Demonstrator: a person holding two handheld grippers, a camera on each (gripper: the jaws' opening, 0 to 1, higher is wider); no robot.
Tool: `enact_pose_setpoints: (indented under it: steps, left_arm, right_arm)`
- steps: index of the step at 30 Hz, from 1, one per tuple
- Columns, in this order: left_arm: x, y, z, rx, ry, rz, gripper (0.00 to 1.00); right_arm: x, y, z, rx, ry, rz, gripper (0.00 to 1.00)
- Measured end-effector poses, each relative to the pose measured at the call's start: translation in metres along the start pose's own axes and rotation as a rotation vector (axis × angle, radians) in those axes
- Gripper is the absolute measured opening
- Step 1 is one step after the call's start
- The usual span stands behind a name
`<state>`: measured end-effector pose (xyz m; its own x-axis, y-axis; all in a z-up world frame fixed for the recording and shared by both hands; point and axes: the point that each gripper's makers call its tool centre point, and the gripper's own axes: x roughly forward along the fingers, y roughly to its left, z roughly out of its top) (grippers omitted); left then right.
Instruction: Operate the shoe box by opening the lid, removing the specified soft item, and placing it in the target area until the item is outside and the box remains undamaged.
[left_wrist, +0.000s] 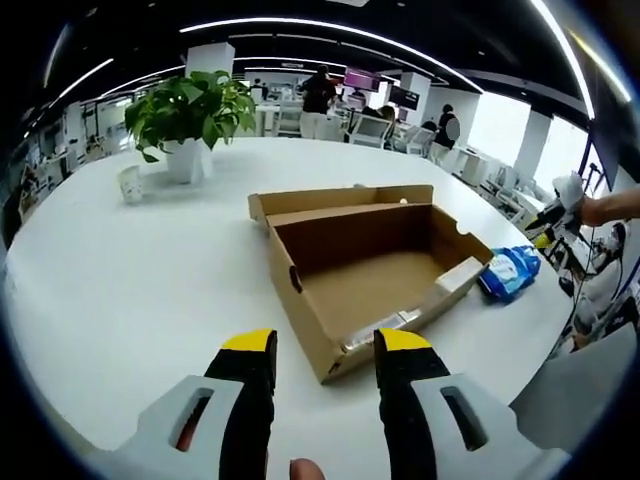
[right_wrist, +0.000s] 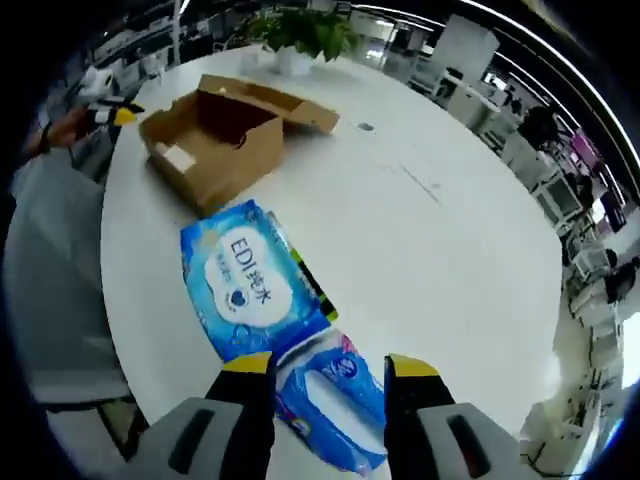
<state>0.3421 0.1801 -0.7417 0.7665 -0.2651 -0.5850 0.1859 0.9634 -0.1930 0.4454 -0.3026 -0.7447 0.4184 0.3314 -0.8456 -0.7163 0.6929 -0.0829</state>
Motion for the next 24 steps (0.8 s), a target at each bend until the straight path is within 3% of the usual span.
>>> enact_pose_setpoints:
  steps: [3, 7, 9, 24]
  left_arm:
    - [0.000, -0.003, 0.002, 0.005, -0.004, -0.009, 0.40]
    - [0.001, -0.007, 0.002, 0.007, -0.005, -0.019, 0.40]
    - [0.002, -0.010, 0.001, 0.010, 0.001, -0.030, 0.40]
    - [0.006, -0.011, 0.001, -0.001, -0.005, -0.063, 0.40]
  right_arm:
    - [0.006, 0.010, 0.021, 0.045, -0.060, 0.025, 0.41]
    - [0.015, 0.030, 0.055, 0.189, -0.171, 0.089, 0.44]
    - [0.021, 0.039, 0.070, 0.214, -0.210, 0.103, 0.44]
    - [0.061, 0.133, 0.160, 0.105, -0.245, 0.288, 0.48]
